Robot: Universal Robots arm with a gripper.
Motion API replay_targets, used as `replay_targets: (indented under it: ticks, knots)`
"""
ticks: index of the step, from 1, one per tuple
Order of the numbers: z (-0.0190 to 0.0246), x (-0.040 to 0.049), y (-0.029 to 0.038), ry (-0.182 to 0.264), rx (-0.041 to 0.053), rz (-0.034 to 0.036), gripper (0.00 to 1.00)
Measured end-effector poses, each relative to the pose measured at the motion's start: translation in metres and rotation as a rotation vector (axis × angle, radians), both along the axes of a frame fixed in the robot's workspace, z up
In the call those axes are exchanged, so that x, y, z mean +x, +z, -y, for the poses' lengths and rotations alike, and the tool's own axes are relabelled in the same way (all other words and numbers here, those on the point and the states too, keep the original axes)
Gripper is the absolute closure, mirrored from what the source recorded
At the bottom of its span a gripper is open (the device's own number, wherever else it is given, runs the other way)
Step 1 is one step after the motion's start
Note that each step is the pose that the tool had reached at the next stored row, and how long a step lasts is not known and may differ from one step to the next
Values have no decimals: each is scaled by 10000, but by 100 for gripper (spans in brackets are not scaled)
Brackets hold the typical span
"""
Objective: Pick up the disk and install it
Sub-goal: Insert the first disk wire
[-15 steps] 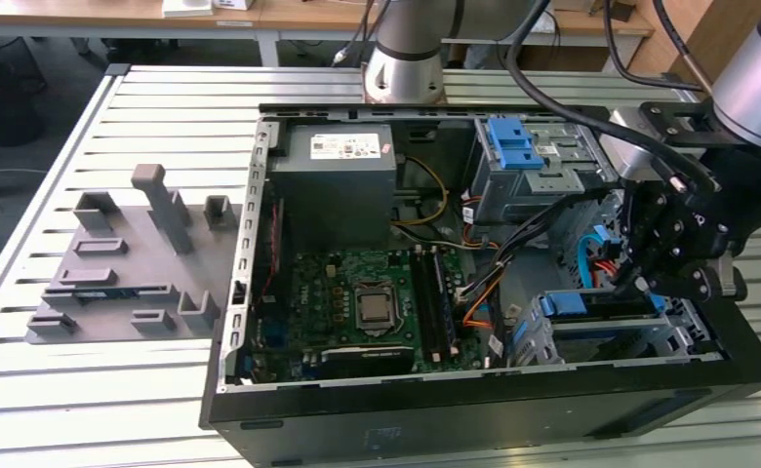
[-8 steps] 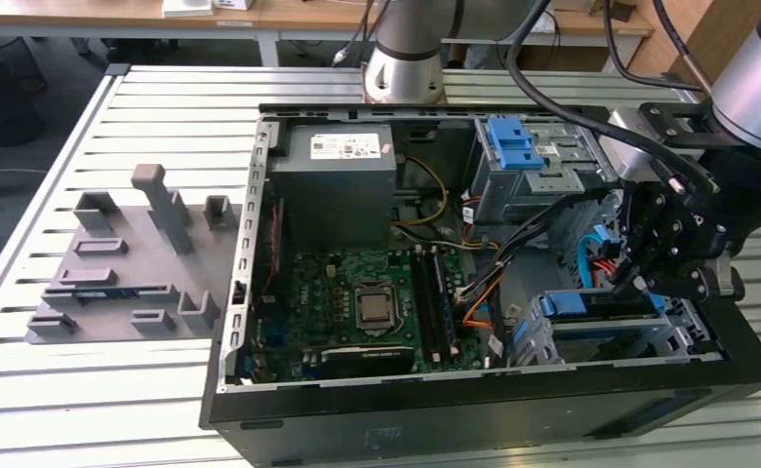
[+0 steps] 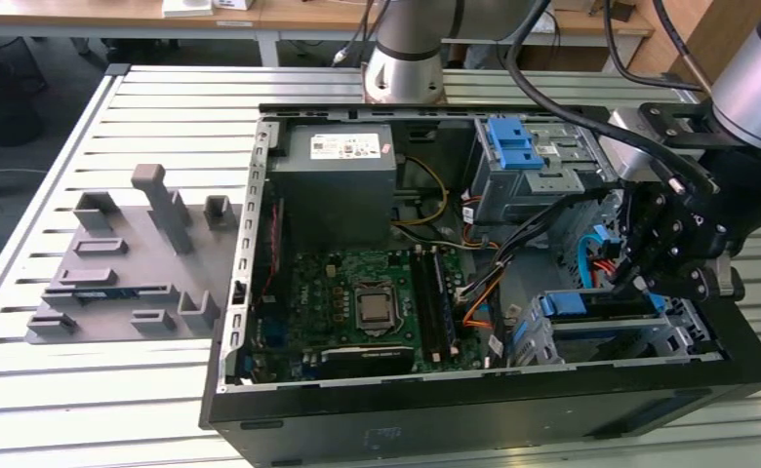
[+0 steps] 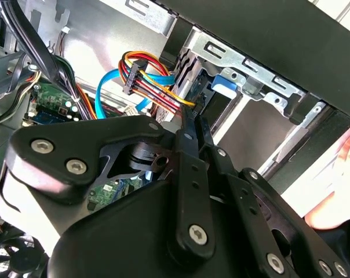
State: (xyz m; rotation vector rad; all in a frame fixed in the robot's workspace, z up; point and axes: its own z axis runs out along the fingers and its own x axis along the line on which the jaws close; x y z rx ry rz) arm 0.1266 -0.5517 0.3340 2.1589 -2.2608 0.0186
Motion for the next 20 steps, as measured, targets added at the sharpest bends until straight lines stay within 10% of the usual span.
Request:
replay_targets:
  ticks: [20]
  knots:
    - [21,2,12,45,115,0,84]
